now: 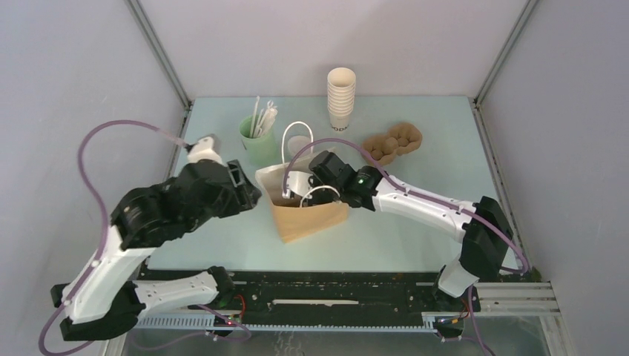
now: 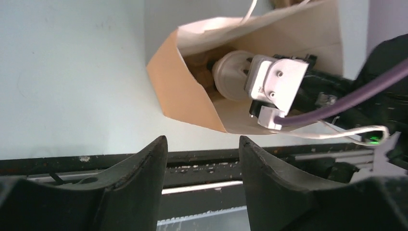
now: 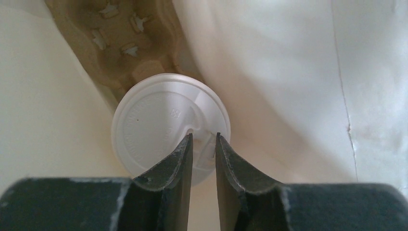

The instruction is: Pack the takeout coffee

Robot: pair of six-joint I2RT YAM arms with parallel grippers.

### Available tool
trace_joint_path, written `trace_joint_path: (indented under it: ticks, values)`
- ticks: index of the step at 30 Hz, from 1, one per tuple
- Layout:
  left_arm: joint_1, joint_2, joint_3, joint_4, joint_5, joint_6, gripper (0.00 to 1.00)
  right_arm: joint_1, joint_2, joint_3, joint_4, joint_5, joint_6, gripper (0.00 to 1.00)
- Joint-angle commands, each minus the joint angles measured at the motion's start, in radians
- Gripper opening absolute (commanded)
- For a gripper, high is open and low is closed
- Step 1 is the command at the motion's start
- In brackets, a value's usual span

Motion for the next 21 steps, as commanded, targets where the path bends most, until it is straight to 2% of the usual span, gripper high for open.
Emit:
trace_joint_path:
  ticks: [1, 7, 21]
  values:
    - [0.032, -0.092, 0.088, -0.053, -0.140, 0.003, 0.61, -0.010, 0.063, 0.029, -0.046, -0.049, 0.021, 0.31]
    - [0.034, -0.141, 0.149, -0.034, -0.252, 0.054, 0.63, -0.023, 0.111, 0.042, -0.057, -0.063, 0.020, 0.31]
    - [0.035, -0.147, 0.191, -0.033, -0.262, 0.150, 0.64, -0.049, 0.207, 0.042, -0.102, -0.106, 0.032, 0.31]
